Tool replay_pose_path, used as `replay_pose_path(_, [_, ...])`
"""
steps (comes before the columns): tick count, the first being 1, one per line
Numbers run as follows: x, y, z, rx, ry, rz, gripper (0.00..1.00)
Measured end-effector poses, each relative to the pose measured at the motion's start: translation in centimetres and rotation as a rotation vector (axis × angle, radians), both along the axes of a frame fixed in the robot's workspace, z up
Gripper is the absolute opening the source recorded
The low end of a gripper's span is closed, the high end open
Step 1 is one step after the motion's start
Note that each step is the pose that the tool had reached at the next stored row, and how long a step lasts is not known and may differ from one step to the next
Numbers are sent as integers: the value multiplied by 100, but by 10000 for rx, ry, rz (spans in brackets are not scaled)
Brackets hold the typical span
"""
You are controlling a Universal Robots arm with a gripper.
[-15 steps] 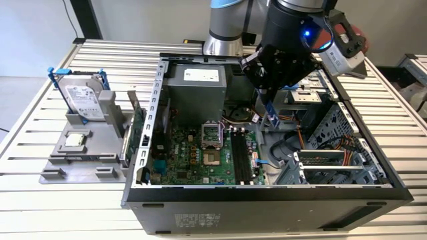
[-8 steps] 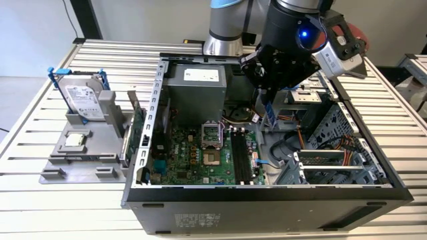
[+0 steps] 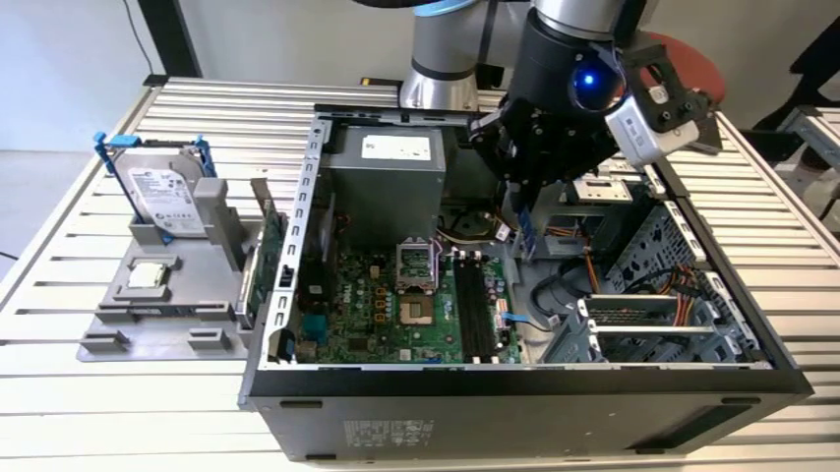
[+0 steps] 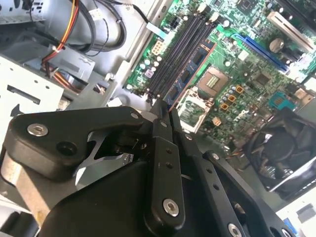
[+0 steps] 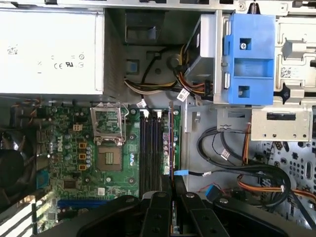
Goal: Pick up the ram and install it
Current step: 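Insert the ram into the slot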
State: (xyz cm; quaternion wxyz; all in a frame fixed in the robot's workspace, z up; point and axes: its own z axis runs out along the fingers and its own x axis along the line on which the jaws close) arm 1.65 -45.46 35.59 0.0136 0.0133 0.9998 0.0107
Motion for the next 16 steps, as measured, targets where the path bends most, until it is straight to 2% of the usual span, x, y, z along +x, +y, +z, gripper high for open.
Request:
replay_pose_path(4, [-8, 1, -74, -5, -1, -391, 0])
replay_pose_path(16, [-25, -1, -304, -8, -4, -418, 0])
